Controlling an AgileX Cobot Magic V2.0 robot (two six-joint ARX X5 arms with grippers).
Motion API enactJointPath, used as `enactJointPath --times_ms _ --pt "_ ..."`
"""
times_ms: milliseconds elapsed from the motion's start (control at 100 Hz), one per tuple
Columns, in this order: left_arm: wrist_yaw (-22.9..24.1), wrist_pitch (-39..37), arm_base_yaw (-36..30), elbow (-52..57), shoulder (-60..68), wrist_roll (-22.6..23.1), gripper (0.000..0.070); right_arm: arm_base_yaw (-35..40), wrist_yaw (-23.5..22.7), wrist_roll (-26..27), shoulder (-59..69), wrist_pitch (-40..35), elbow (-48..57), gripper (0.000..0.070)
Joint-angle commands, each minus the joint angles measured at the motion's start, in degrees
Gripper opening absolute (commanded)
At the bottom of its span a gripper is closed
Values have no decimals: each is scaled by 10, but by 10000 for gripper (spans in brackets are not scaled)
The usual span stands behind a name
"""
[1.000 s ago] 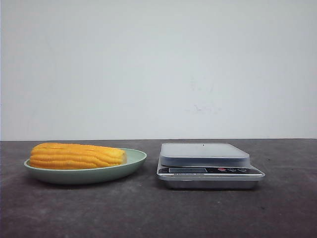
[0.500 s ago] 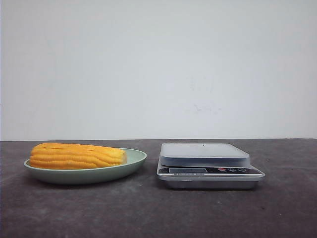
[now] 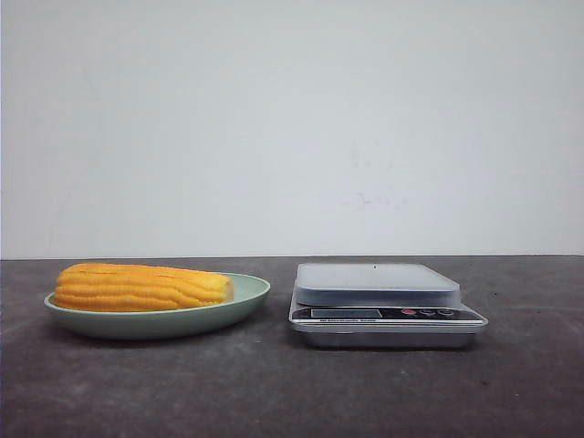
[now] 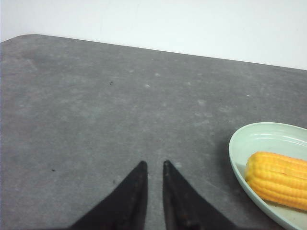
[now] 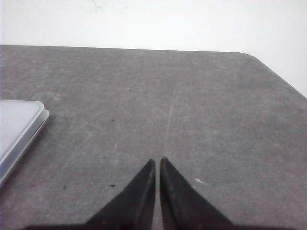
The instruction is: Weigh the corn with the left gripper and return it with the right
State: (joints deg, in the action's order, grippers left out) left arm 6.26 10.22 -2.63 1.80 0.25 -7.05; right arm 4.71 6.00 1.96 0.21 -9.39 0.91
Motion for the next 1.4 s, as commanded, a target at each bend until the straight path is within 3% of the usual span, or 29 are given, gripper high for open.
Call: enactJointPath --times_ms 0,180,270,360,450,520,700,730,770,800,850,890,920,1080,1140,1280,1390 --pt "0 4 1 -10 -1 -1 16 0 0 6 0 4 -3 10" --pt "-3 4 1 -10 -1 -5 16 0 -11 42 0 14 -3 10" --pt "-13 3 1 -2 -1 -62 11 0 -41 60 0 28 -3 9" --pt "-14 -11 1 18 0 -102 13 0 -77 118 0 51 10 3" --pt "-14 -12 1 66 9 -108 15 0 -73 167 17 13 66 1" --pt "-20 -15 0 119 39 -137 15 0 -70 170 53 -13 122 1" --pt "-44 0 0 272 169 -139 13 0 -70 169 184 -50 277 8" --pt "-52 5 0 297 192 -136 14 0 -77 169 201 -57 298 34" --pt "-66 11 0 330 221 -132 54 0 -88 168 228 -70 333 167" --pt "-80 16 0 353 241 -132 157 0 -97 166 245 -81 356 300" --pt "-102 24 0 385 271 -129 389 0 -115 160 270 -100 390 506" --pt "-126 28 0 406 294 -118 536 0 -130 151 286 -112 411 601" --pt "-150 33 0 419 310 -104 577 0 -142 144 299 -125 430 625" --pt "-276 120 -1 496 397 5 546 0 -193 126 337 -165 487 624" --pt "-302 156 -7 526 433 39 546 0 -200 126 343 -172 498 624" --pt "-306 240 -37 600 523 132 544 0 -210 122 346 -175 503 624" --pt "-280 296 -64 652 600 192 539 0 -213 122 346 -177 503 625"
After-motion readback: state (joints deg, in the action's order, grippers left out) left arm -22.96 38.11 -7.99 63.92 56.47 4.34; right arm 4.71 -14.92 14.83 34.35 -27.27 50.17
